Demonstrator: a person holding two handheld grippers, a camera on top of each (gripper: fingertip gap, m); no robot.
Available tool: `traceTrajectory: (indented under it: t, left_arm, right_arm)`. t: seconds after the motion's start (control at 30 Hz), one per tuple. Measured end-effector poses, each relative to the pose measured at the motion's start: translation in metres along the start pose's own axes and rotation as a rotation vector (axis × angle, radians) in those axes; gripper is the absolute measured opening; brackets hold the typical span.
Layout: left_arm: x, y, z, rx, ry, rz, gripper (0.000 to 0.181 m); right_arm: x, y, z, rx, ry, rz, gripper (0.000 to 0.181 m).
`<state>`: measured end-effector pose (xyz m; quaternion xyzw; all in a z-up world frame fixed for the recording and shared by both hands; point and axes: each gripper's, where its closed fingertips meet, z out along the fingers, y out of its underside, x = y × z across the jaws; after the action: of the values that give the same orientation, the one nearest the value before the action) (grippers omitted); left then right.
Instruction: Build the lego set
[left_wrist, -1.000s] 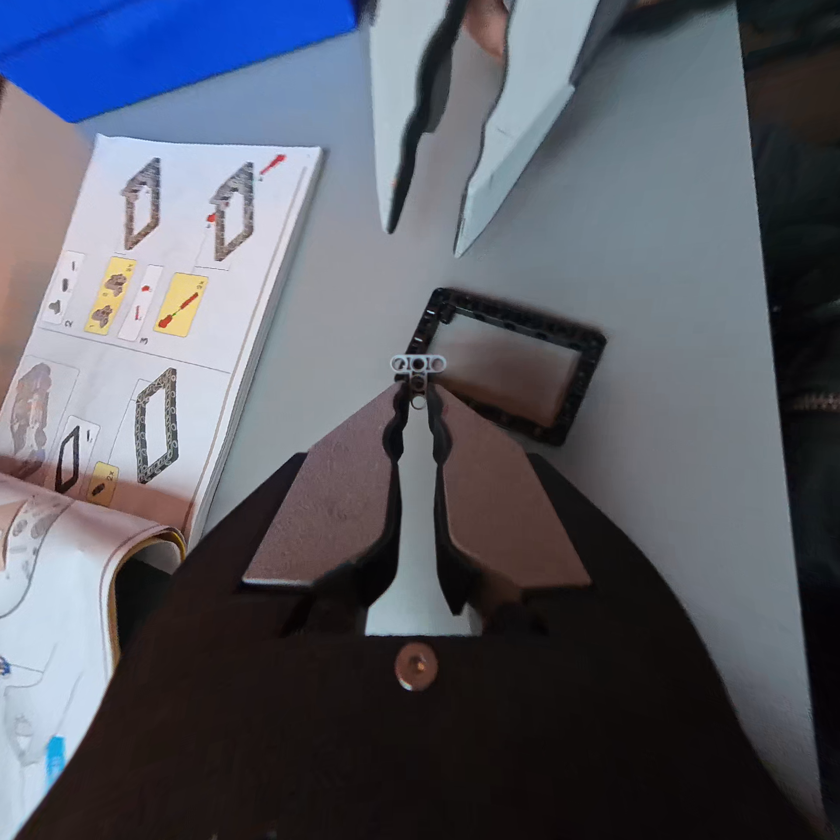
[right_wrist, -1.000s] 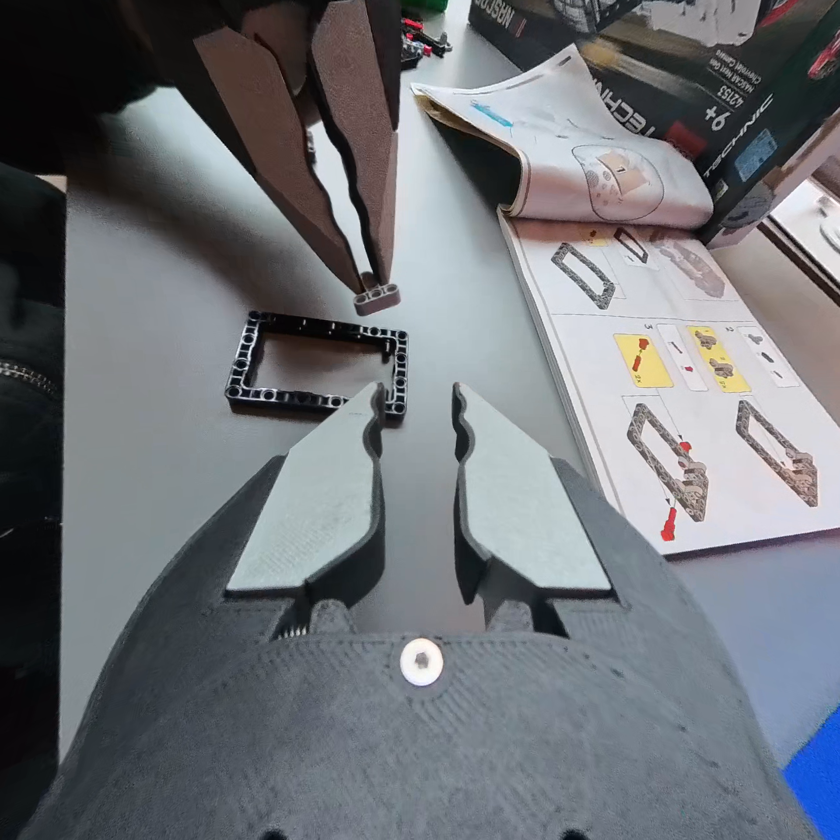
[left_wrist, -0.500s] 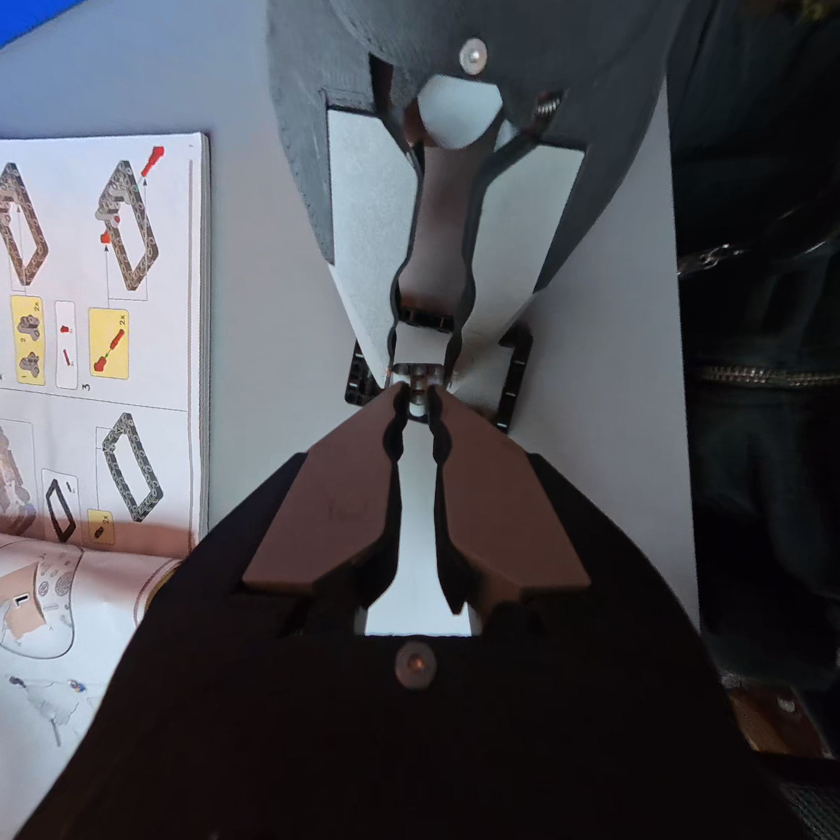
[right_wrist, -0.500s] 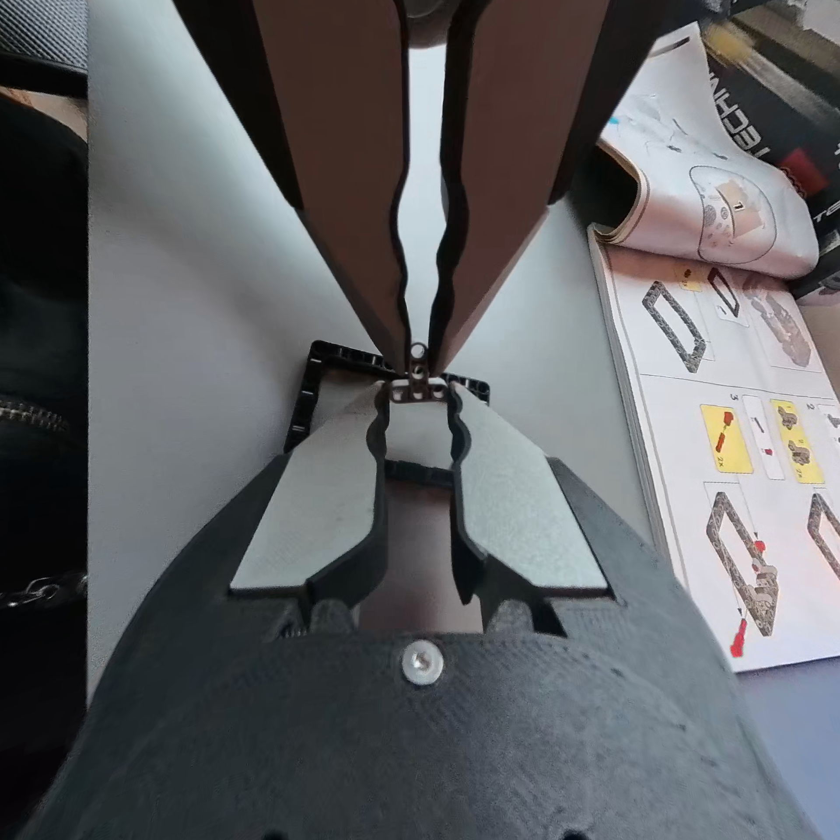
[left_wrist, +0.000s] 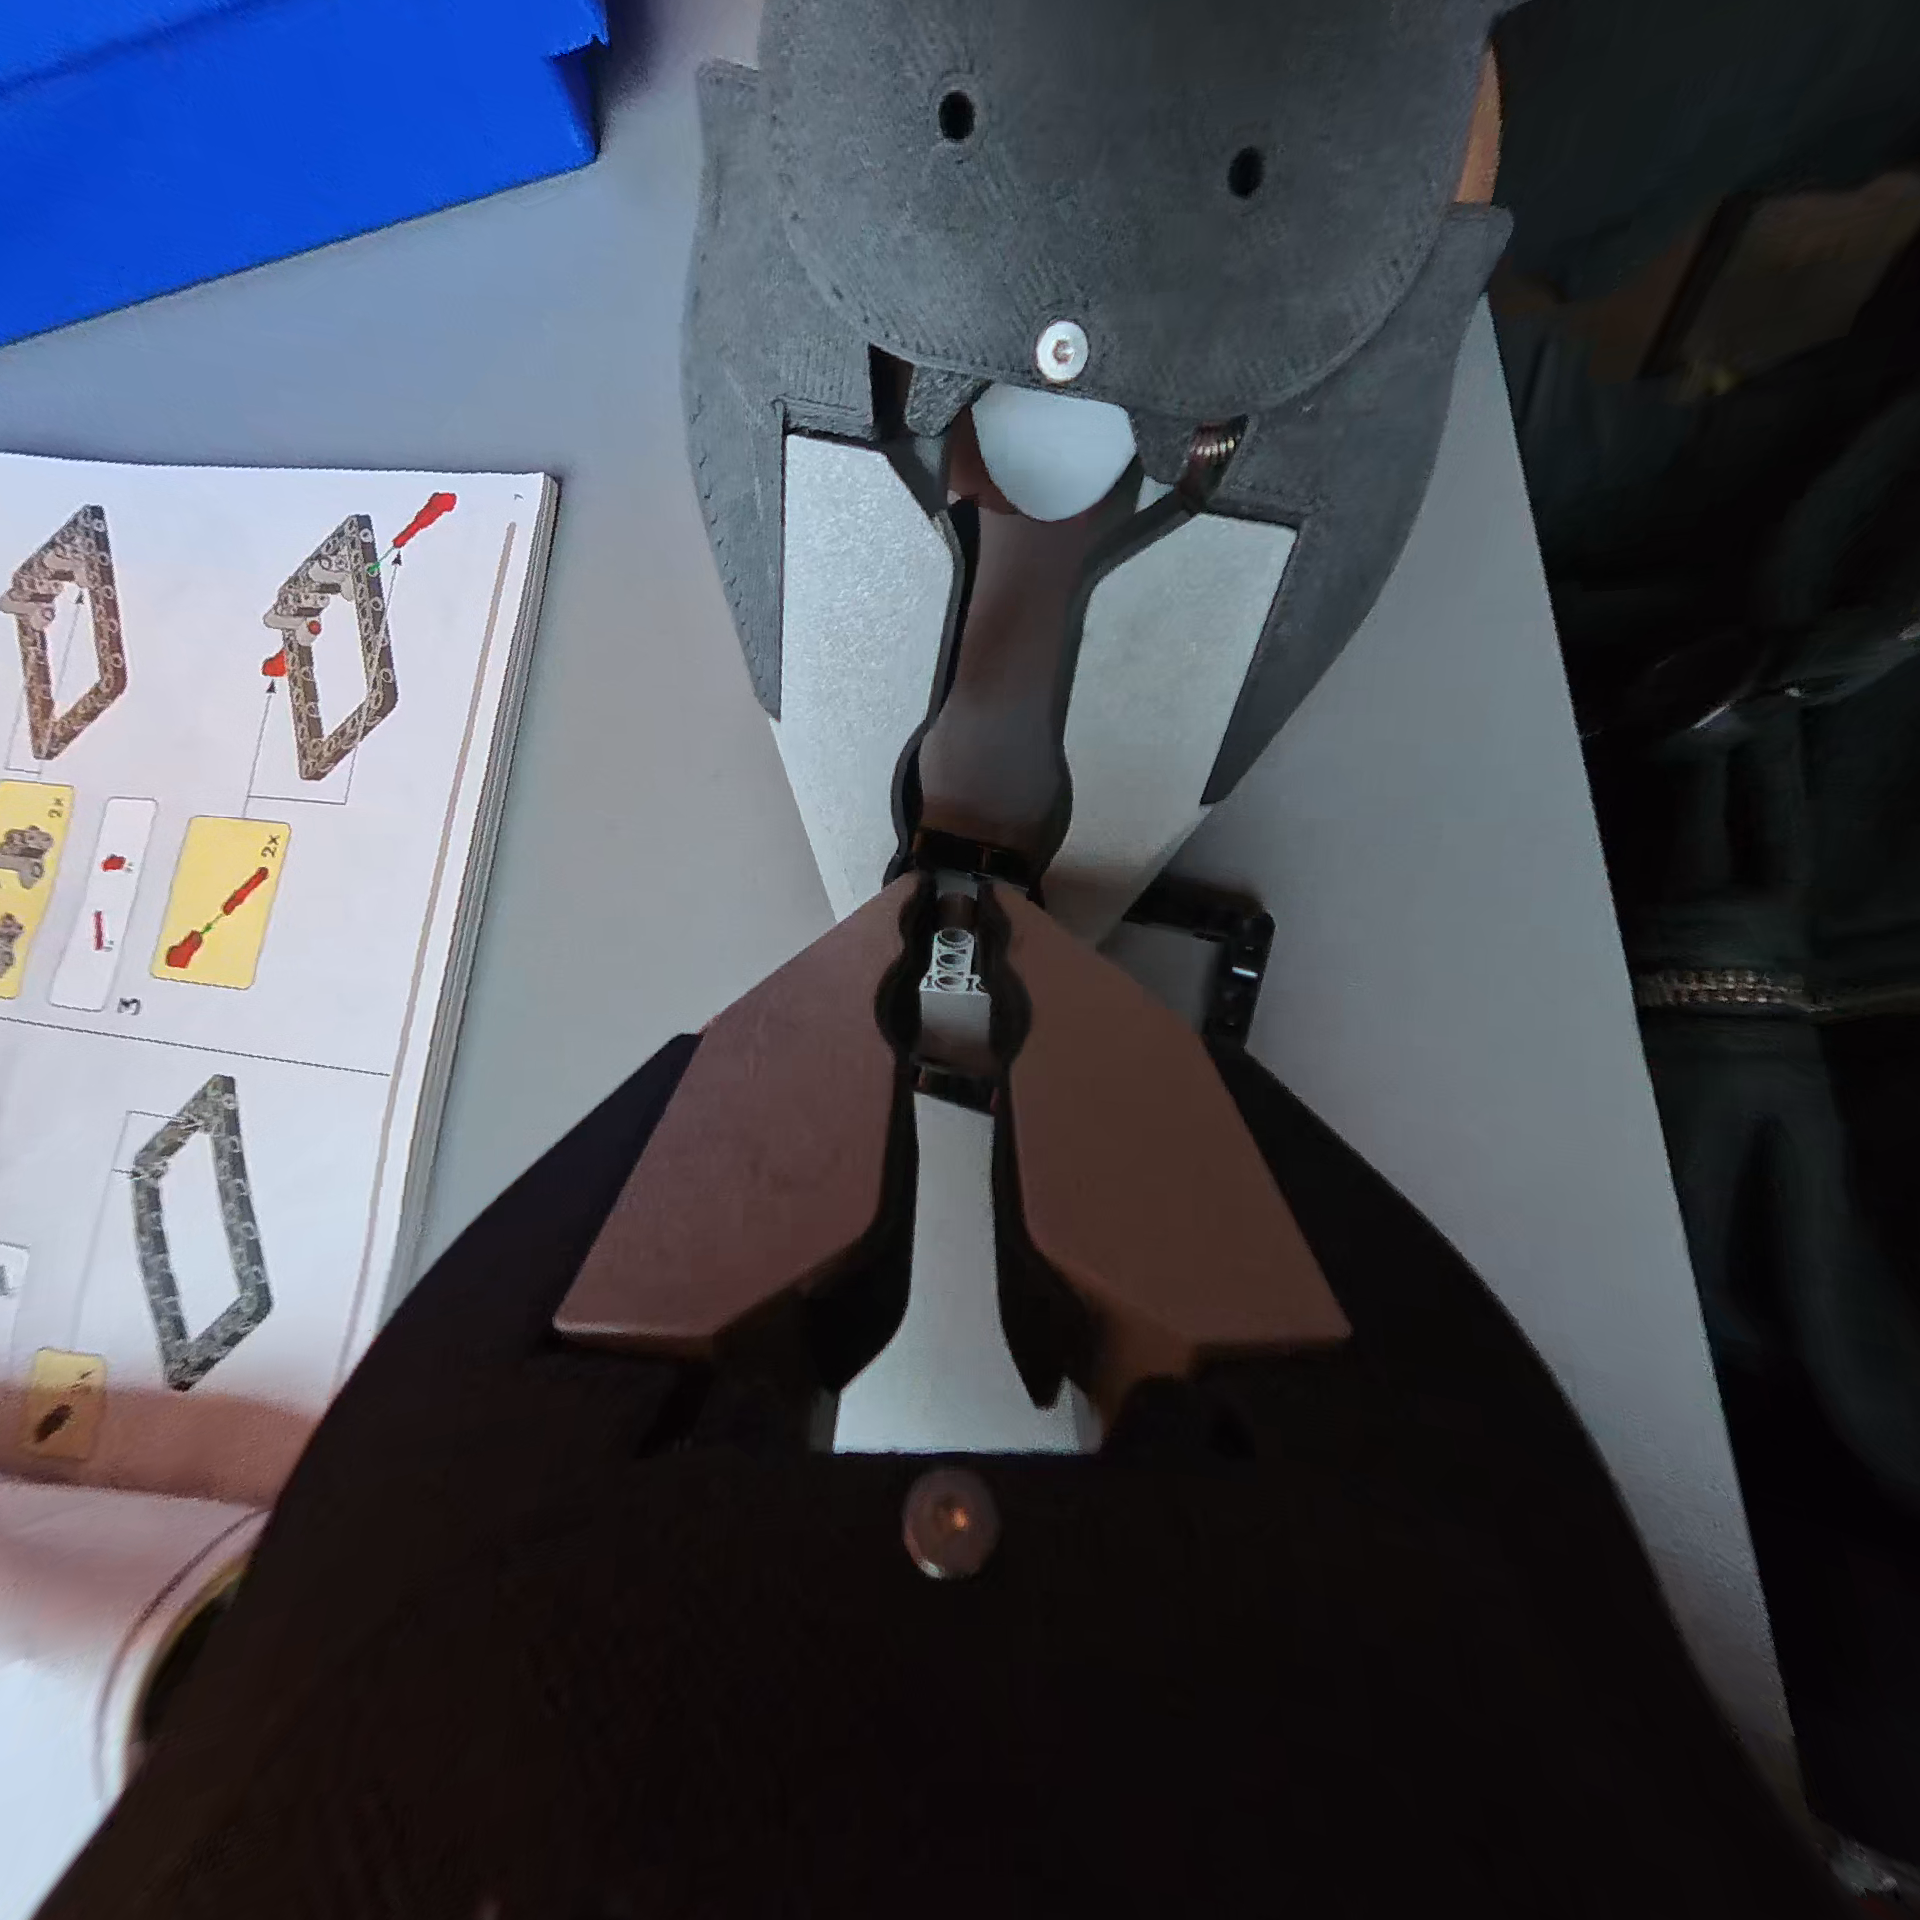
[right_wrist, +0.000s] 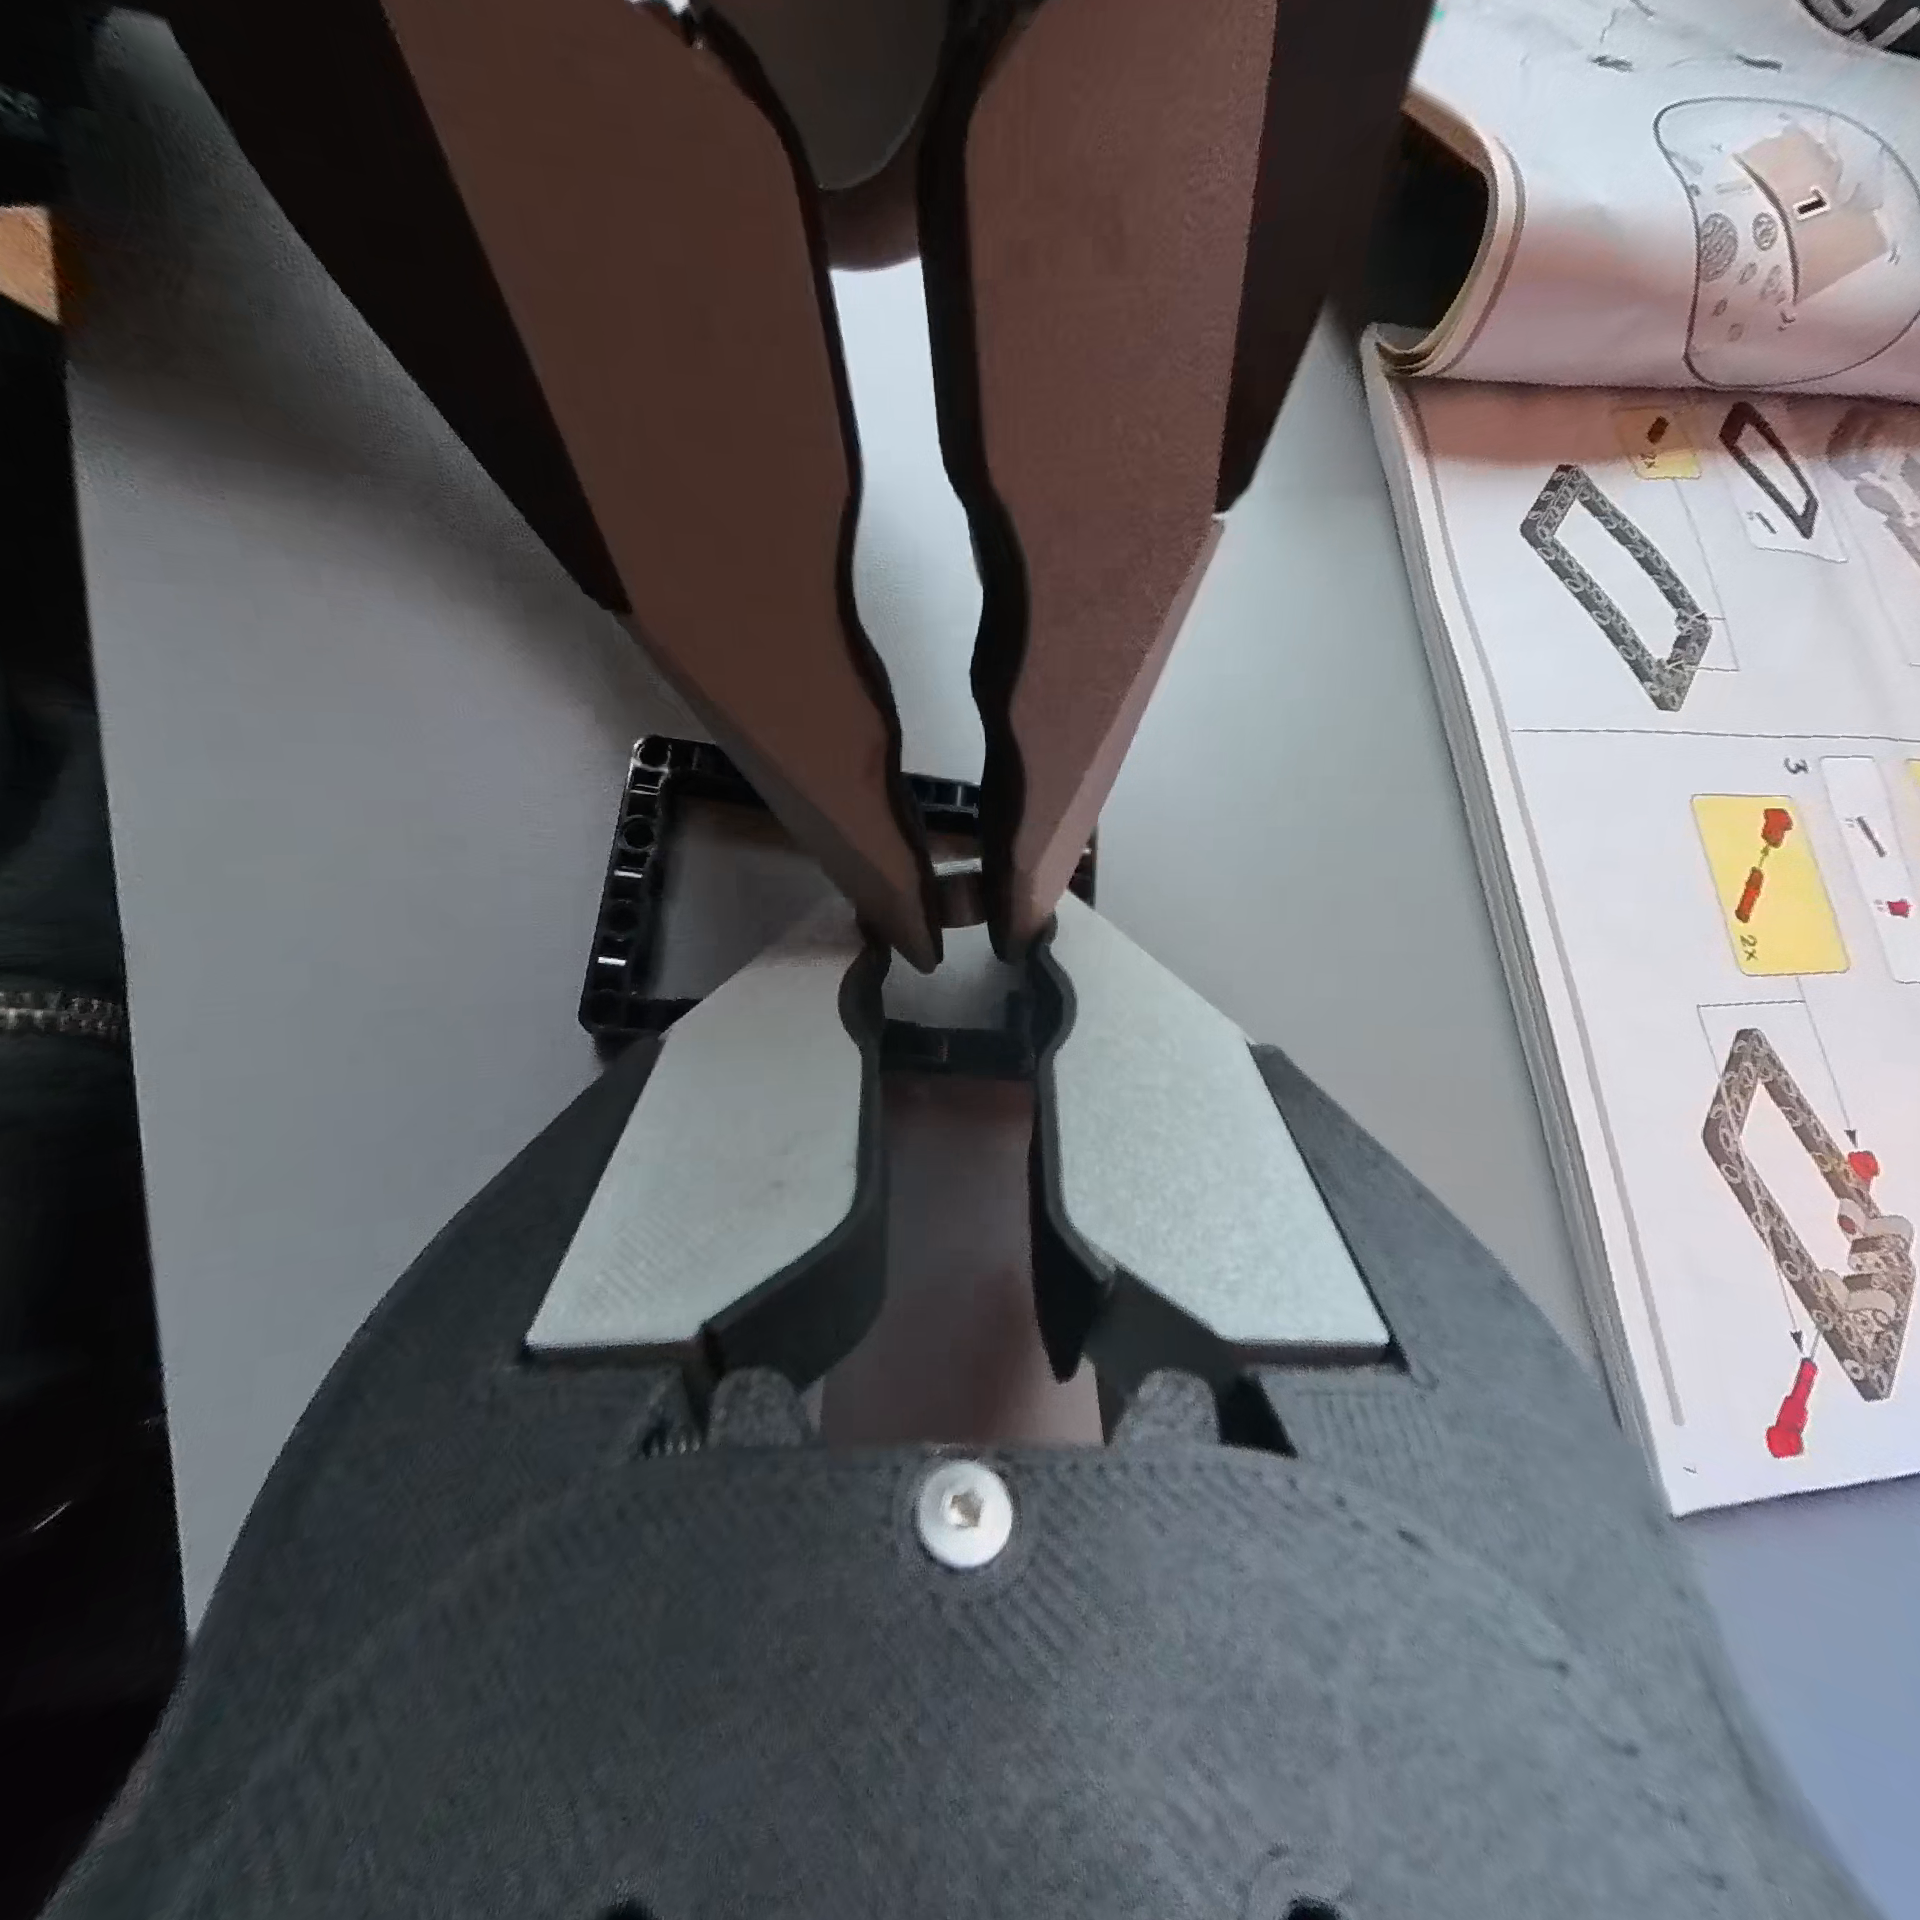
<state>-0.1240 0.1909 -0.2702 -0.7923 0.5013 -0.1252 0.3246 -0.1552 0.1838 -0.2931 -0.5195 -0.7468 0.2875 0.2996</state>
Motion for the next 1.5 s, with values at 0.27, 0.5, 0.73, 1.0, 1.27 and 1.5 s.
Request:
traceTrajectory:
  t: [0.27, 0.5, 0.73, 1.0, 1.27, 1.5]
  left_arm:
    - [-0.01, -0.004, -0.017, 0.143, -0.008, -0.067, 0.031]
    - [-0.014, 0.006, -0.02, 0.22, 0.016, -0.155, 0.037]
    - [-0.021, 0.012, -0.019, 0.23, -0.063, -0.159, 0.039]
    - [-0.03, 0.013, -0.023, 0.282, -0.051, -0.23, 0.038]
    - [-0.033, 0.015, -0.019, 0.259, -0.088, -0.212, 0.035]
    - [-0.032, 0.021, -0.019, 0.217, -0.107, -0.201, 0.03]
  right_arm:
    - [0.0, -0.005, -0.005, 0.048, -0.042, 0.042, 0.022]
    - [0.004, -0.011, -0.01, 0.101, -0.038, 0.07, 0.022]
    - [0.01, -0.015, -0.015, 0.144, -0.023, 0.098, 0.022]
    - [0.021, -0.018, -0.025, 0.203, 0.018, 0.115, 0.022]
    - [0.028, -0.018, -0.029, 0.232, -0.003, 0.178, 0.022]
    - [0.034, -0.016, -0.031, 0.231, 0.03, 0.191, 0.022]
